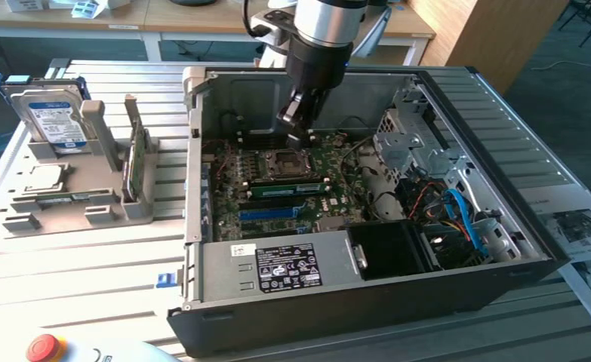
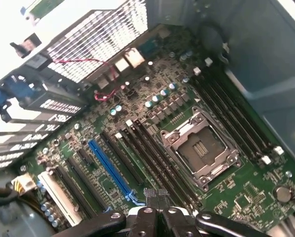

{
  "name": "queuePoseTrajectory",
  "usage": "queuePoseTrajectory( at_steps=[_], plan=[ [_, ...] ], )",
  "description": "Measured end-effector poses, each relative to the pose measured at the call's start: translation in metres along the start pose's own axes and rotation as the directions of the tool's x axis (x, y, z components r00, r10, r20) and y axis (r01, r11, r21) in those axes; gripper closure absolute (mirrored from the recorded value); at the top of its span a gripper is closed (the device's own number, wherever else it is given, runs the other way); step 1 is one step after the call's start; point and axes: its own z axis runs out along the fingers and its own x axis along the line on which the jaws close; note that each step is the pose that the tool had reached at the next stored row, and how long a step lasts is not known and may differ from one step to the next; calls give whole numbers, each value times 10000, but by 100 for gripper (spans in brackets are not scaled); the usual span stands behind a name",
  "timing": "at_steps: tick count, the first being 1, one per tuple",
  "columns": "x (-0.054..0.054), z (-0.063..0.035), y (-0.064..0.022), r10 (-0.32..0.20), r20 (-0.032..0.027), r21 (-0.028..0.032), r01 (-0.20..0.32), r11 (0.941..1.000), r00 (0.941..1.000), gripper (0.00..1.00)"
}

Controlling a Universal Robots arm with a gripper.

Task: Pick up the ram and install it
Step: 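Press down the ram until it locks into place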

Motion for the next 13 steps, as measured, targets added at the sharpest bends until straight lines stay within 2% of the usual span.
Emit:
queuePoseTrajectory(
  at_steps=[7, 13],
  plan=[
    [0, 0, 0, 892, 28, -45, -891, 9960, 9960, 90],
    [0, 0, 0, 1656, 49, -86, -1655, 9862, 9862, 90]
  ],
)
